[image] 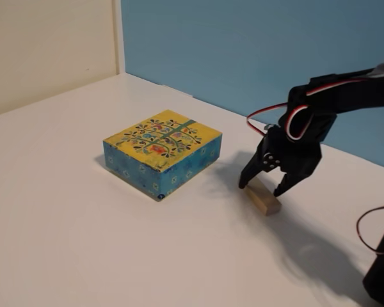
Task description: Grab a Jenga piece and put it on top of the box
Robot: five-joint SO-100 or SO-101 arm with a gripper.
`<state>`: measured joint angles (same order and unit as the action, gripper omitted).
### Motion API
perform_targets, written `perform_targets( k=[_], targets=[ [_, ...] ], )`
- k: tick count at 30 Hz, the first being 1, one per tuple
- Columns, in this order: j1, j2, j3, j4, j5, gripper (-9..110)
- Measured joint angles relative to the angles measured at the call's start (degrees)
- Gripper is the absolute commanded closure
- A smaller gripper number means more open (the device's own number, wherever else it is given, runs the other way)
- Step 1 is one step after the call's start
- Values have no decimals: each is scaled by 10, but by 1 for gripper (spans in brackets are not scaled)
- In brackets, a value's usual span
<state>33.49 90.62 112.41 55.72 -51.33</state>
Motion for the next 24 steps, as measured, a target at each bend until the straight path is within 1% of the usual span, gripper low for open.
perform_targets(
  k=[2,6,13,24],
  targets=[
    [0,0,0,-1,0,80],
    [0,0,0,-5,3,92],
    [-7,0,0,-6,12,101],
    [-18,0,0,-12,16,101]
  ],
)
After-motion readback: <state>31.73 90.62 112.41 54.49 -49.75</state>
